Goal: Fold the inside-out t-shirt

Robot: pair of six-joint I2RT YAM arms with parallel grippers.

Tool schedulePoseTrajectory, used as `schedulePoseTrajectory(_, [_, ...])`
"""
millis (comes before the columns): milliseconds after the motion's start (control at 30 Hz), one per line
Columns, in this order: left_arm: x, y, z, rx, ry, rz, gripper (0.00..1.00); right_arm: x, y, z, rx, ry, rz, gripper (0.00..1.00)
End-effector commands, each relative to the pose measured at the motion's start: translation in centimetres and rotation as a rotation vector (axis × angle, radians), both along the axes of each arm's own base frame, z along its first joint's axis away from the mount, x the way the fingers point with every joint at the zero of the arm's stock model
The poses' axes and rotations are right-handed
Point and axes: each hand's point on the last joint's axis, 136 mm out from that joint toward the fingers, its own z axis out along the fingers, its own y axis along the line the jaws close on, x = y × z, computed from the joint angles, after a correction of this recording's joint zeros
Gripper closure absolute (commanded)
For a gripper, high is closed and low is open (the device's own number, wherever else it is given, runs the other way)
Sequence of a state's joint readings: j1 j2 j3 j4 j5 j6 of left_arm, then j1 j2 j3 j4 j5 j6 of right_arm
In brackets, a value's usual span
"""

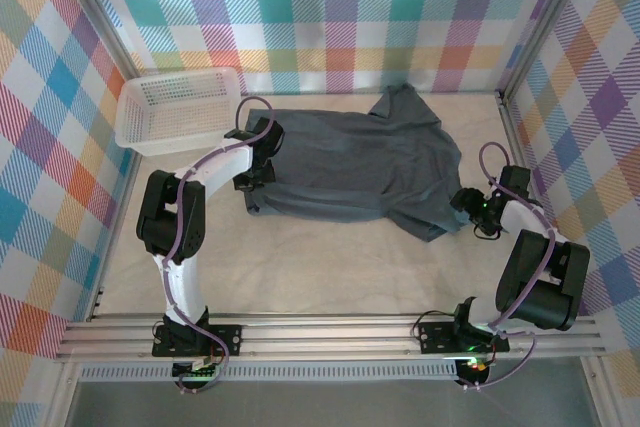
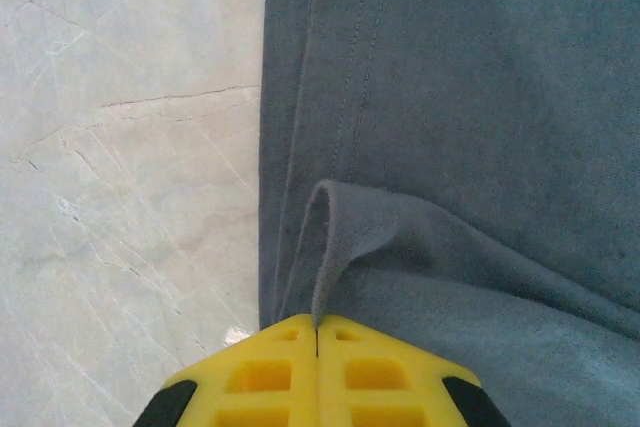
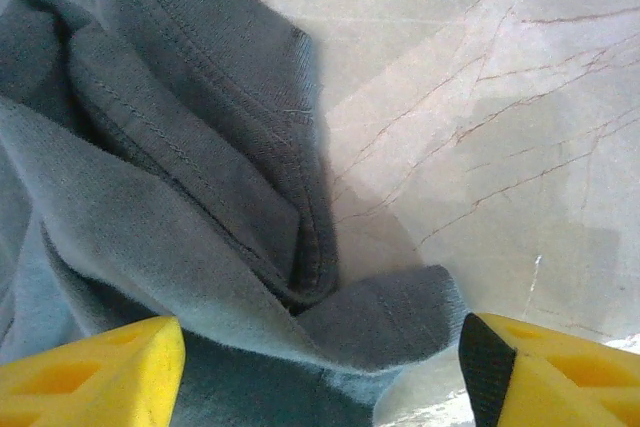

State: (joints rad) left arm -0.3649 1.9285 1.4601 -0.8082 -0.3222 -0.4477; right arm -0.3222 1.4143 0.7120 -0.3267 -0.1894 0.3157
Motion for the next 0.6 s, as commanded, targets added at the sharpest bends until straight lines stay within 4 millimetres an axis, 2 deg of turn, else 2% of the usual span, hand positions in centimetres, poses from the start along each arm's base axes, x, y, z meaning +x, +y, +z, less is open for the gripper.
schedulePoseTrajectory(0, [-0.2,0.0,0.7,-0.017,-0.008,-0.013,1.0,-0.1,-1.2,-1.1,-0.087,0.011,0.043,0.24])
schedulePoseTrajectory(67, [-0.2,-0.1,0.7,-0.024,-0.009,-0.016,1.0,0.0,-1.4,-1.3,-0.109,0.009,0.052,0.22])
schedulePoseTrajectory(167, [-0.1,0.0,0.8,-0.018,-0.008,-0.023,1.0,0.5,-0.3,-1.6,-0.059,-0.026,0.105,0.26])
schedulePoseTrajectory(333, [0.1,0.1,0.9,-0.014,-0.01,-0.028,1.0,0.1,1.0,-2.0,0.013,0.0,0.131,0.33])
schedulePoseTrajectory(567, [0.1,-0.4,0.4,-0.047,0.002,-0.029,1.0,-0.8,1.0,-2.1,0.014,0.025,0.102,0.58])
